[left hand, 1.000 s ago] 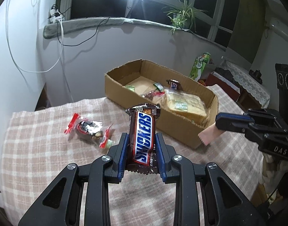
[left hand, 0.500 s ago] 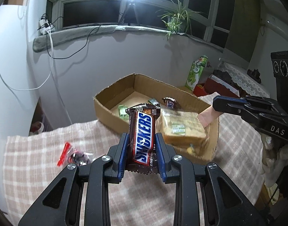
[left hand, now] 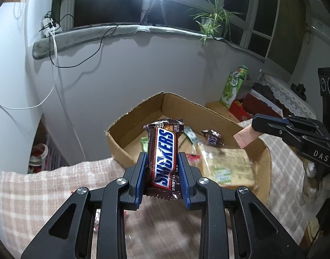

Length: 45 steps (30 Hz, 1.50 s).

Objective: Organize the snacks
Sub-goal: 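Carry the Snickers bar and pink candy with both tools over the box, then open both tools to drop the Snickers bar and pink candy into the box, then withdraw both open tools from the box toward the last loose snacks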

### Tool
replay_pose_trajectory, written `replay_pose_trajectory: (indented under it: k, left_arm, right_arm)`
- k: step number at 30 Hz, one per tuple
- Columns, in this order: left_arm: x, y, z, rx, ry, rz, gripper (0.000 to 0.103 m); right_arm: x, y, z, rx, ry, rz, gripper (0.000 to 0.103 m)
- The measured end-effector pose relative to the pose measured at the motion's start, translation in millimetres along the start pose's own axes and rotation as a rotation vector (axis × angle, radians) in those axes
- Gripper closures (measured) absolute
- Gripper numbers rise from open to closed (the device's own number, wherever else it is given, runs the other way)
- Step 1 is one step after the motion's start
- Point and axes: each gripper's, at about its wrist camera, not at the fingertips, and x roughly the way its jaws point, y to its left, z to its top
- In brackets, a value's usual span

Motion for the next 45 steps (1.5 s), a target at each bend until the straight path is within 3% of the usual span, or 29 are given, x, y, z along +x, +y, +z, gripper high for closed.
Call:
replay_pose_trajectory:
  k: [21,24,26,28,31,34,45]
  left_arm:
    - [30,-15,11,0.025,0.034,-0.009,0.076]
    - [27,-16,12,0.029,0.030,-0.008,0.076]
    - [26,-17,12,0.025,0.029,0.001,0.067]
    - [24,-16,12,0.021,0.023,0.003,0.064]
    - [20,-16,12,0.020,0.019,0.005,0.064]
    - [15,-17,11,0.021,0.012,0.008,0.064]
    - [-44,1,-5,-0.017,-0.047,0.029,0.062]
  right_arm:
    - [35,-27,1,0.037,0.050,-0.008,0.097]
    - [31,-25,1,0.035,0.046,-0.019,0.082]
    - [27,-24,1,0.034,0.032,-0.031,0.049]
    - [22,-23,1,0.034,0.013,-0.038,0.038]
    - [15,-21,1,0.032,0.003,-0.035,0.037]
    - [10,-17,1,0.023,-0.003,-0.042,0.027]
    - [-14,7,-6,0.004,-0.015,-0.031,0.024]
